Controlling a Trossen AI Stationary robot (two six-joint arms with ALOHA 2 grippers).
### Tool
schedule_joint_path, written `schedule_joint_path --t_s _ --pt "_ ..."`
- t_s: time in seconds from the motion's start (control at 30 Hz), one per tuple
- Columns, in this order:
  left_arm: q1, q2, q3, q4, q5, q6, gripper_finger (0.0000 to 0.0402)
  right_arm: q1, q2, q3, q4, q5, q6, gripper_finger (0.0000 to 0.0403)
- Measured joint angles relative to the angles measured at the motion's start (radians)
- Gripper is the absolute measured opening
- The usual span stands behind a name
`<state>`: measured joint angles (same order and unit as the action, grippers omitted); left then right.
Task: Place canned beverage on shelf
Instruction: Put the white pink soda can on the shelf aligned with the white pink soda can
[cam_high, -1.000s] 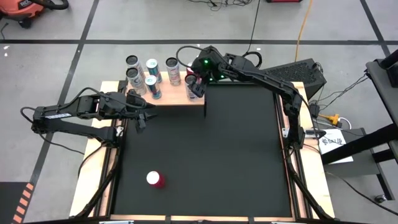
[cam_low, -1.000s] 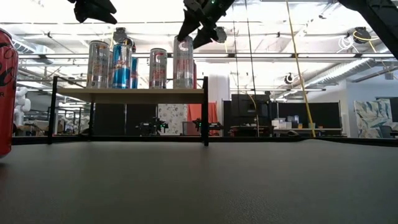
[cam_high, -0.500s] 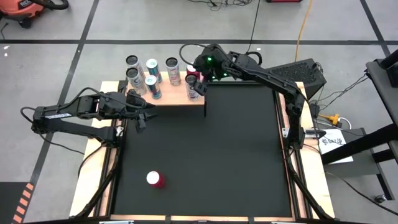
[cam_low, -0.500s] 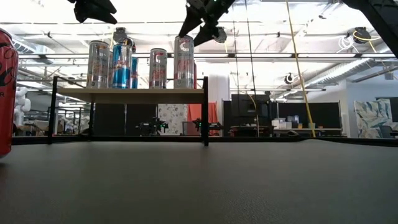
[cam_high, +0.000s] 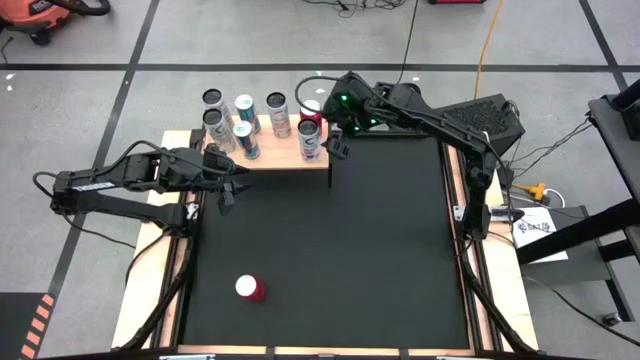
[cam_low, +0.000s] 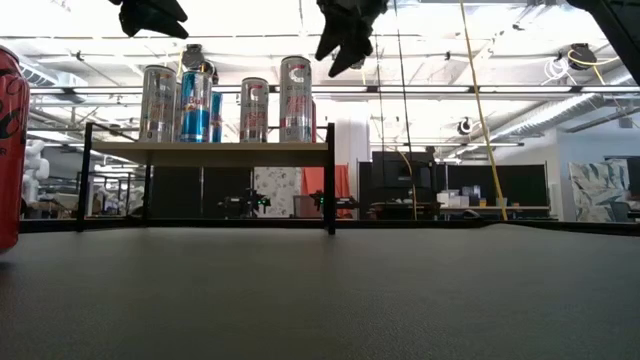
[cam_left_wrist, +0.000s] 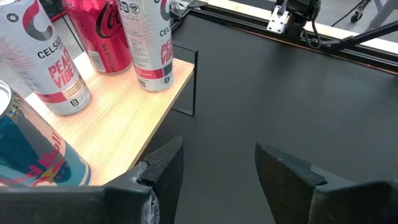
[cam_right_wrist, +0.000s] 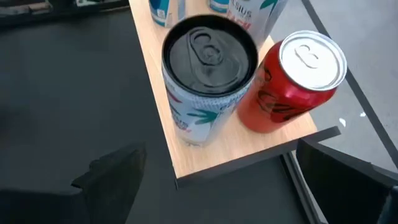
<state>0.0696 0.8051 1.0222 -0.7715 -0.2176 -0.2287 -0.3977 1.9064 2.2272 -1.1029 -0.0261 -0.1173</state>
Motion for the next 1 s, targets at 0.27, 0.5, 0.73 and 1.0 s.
schedule_joint_path --t_s 0.27,0.5,0.73,1.0 --pt "0.000 0.000 0.000 0.000 0.000 0.000 0.0201 0.013 0.000 0.000 0.012 -0.004 0.011 0.0396" --pt "0.000 0.000 0.000 0.000 0.007 0.000 0.0201 0.020 0.000 0.000 0.008 0.000 0.026 0.0396" --pt "0.000 0.000 0.000 0.000 0.006 0.011 0.0201 0.054 0.001 0.000 -0.007 -0.001 0.024 0.0396" --pt "0.000 0.000 0.000 0.032 0.000 0.040 0.0201 0.060 0.001 0.000 -0.074 0.092 0.054 0.0387"
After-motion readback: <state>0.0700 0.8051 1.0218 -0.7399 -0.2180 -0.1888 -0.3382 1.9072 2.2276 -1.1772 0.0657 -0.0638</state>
